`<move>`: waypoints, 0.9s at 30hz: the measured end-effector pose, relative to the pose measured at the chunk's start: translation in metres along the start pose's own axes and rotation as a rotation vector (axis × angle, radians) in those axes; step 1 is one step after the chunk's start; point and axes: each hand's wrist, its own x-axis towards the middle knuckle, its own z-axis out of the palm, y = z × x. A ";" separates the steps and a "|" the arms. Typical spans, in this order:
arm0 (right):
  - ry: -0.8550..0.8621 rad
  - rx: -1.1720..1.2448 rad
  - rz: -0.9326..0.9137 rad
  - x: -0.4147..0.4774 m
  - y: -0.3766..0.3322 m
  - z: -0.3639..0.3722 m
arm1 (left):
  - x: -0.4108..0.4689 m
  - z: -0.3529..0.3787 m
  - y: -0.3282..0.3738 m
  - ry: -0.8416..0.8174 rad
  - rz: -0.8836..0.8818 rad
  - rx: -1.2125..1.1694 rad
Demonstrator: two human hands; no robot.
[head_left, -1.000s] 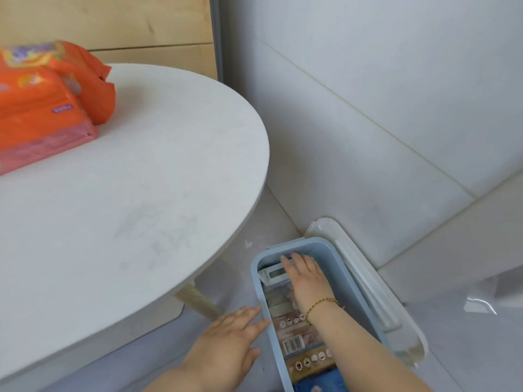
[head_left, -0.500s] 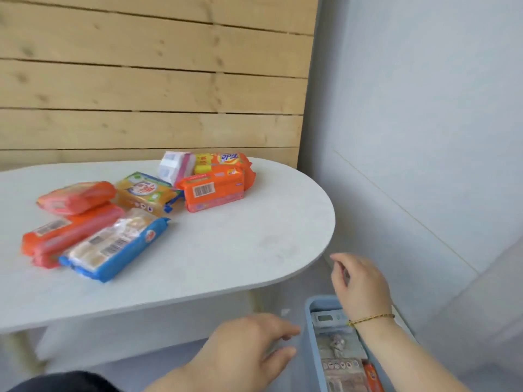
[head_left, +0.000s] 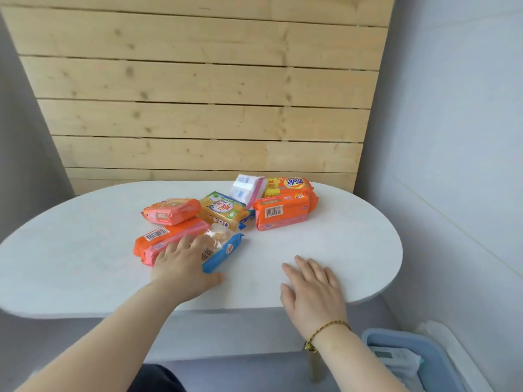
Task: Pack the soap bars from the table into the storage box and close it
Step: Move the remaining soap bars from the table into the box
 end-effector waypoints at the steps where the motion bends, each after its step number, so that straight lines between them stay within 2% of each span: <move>1: -0.013 -0.004 0.003 0.000 0.000 0.000 | 0.003 0.002 0.000 -0.012 -0.009 0.002; 12: -0.030 -0.008 0.004 0.001 0.003 0.005 | 0.014 0.000 0.000 0.028 -0.055 -0.061; 14: 0.001 0.014 0.013 0.000 0.004 0.001 | 0.011 -0.003 0.002 0.040 -0.057 -0.183; 17: 0.005 0.114 -0.011 -0.004 0.008 -0.006 | 0.003 -0.009 0.009 -0.003 -0.022 -0.657; 18: -0.023 0.194 -0.020 -0.005 0.010 -0.011 | -0.002 -0.013 0.013 -0.033 -0.009 -0.831; 20: -0.050 0.562 0.061 -0.006 0.011 -0.024 | -0.014 -0.018 0.027 -0.079 0.034 -1.073; 22: 0.004 0.995 0.209 -0.009 0.007 -0.041 | -0.024 -0.016 0.045 -0.096 0.072 -1.223; 24: -0.073 1.330 0.312 -0.010 0.006 -0.064 | -0.035 -0.006 0.065 -0.085 0.113 -1.293; 27: -0.177 1.370 0.289 -0.021 0.022 -0.089 | -0.052 0.017 0.099 -0.018 0.236 -1.219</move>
